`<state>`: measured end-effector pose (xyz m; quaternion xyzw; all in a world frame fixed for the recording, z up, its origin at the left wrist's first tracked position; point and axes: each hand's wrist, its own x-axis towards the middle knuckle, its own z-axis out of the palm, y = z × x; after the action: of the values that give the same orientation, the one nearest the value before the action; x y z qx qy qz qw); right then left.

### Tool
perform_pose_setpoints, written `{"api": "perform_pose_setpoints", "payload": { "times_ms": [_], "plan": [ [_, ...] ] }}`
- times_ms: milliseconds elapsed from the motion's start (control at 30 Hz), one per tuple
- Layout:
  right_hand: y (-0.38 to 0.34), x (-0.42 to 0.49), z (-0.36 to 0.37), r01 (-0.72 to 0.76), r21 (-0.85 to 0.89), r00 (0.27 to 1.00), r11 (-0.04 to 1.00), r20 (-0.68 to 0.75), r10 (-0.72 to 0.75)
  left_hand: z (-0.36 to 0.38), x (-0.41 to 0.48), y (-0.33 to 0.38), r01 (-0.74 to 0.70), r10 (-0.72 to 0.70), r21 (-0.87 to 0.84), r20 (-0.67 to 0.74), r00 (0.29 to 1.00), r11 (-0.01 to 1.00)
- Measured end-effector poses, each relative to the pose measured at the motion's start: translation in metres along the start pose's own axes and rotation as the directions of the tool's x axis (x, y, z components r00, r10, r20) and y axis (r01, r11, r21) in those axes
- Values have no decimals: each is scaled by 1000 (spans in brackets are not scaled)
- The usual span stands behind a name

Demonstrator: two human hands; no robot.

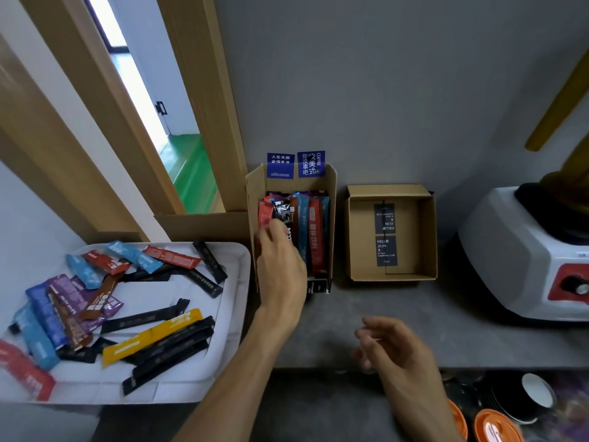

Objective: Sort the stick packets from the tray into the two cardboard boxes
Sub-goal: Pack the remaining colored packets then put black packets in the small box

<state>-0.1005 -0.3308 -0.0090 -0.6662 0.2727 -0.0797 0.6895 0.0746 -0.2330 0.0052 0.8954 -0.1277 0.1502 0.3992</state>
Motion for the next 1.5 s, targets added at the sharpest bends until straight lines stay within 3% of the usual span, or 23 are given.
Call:
{"api": "perform_pose_setpoints", "payload": {
  "times_ms": [100,233,667,833,933,1067,1233,1333,1500],
  "plan": [
    [0,1,-5,1,1,1000,1000,4,-1,4,2,-6,-106,97,130,73,993,986],
    [2,1,-8,5,7,1000,1000,13,-5,4,8,-18,-126,87,276,148,985,953],
    [-2,2,-8,-12,-36,999,999,36,13,1,3,-14,-100,67,191,169,983,977],
    [-5,7,7,16,-59,996,998,90,-11,-54,-26,-18,-140,130,82,115,985,987],
    [-16,10,49,107,-136,976,985,203,-78,-117,-33,-75,51,-59,230,28,998,972],
    [-36,23,133,403,-366,865,839,451,-219,-200,-29,-167,375,-397,533,-79,915,758],
    [-57,67,274,598,-510,768,618,586,-259,-256,-27,-231,586,-605,514,-154,781,626],
    [-55,83,354,624,-609,762,489,613,-209,-263,-25,-250,640,-675,459,-111,730,616],
    [-45,82,430,626,-698,775,348,607,-177,-259,-20,-260,562,-598,432,-62,799,705]
  ]
}}
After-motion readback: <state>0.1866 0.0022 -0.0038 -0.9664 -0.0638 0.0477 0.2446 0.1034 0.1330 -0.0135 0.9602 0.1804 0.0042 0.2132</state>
